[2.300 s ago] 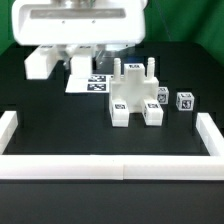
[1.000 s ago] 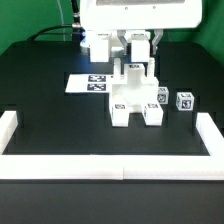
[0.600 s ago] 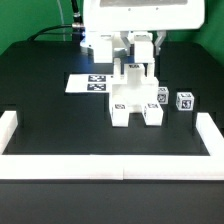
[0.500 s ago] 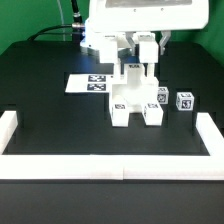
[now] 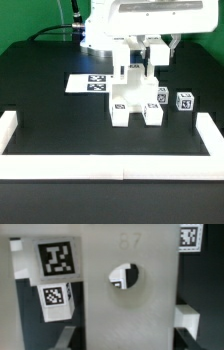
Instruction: Assemble chair
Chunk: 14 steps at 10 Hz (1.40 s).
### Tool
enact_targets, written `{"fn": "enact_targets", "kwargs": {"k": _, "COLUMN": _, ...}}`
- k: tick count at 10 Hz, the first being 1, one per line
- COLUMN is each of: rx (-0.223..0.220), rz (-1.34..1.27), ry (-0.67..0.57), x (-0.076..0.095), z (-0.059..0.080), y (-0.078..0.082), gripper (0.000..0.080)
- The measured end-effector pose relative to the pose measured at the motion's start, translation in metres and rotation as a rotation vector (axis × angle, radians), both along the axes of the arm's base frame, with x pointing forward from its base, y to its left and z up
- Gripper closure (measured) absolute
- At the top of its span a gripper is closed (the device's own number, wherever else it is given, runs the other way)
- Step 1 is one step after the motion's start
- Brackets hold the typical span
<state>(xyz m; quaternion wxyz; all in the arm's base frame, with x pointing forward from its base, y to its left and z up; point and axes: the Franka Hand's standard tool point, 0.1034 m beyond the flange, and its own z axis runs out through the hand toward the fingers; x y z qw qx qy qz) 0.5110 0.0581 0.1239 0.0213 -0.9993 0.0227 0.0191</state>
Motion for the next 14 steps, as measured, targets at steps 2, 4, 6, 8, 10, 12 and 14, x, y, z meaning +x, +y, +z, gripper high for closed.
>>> {"fn": "enact_targets", "kwargs": {"k": 2, "rx": -0.001, "rz": 0.0, "ry": 0.002, "x": 0.0, "z": -0.001, "y": -0.001, "gripper": 0.0511}}
{"fn": "enact_targets", "kwargs": {"k": 4, "rx": -0.001, "rz": 0.0, "ry": 0.002, "x": 0.0, "z": -0.001, "y": -0.001, "gripper": 0.0511}}
{"fn": "enact_targets", "kwargs": {"k": 6, "rx": -0.001, "rz": 0.0, "ry": 0.003, "x": 0.0, "z": -0.001, "y": -0.001, "gripper": 0.0511}}
{"fn": "enact_targets", "kwargs": {"k": 8, "rx": -0.002, "rz": 0.004, "ry": 0.004, "x": 0.0, "z": -0.003, "y": -0.007, "gripper": 0.0511}}
{"fn": "enact_targets", "kwargs": {"k": 10, "rx": -0.002, "rz": 0.007, "ry": 0.005, "x": 0.0, "z": -0.003, "y": -0.012, "gripper": 0.0511}}
{"fn": "enact_targets", "kwargs": {"k": 12, "rx": -0.004, "rz": 0.004, "ry": 0.002, "x": 0.001, "z": -0.004, "y": -0.011, "gripper": 0.0511}}
{"fn": "enact_targets", "kwargs": {"k": 14, "rx": -0.004, "rz": 0.004, "ry": 0.002, "x": 0.001, "z": -0.004, "y": -0.012, "gripper": 0.0511}}
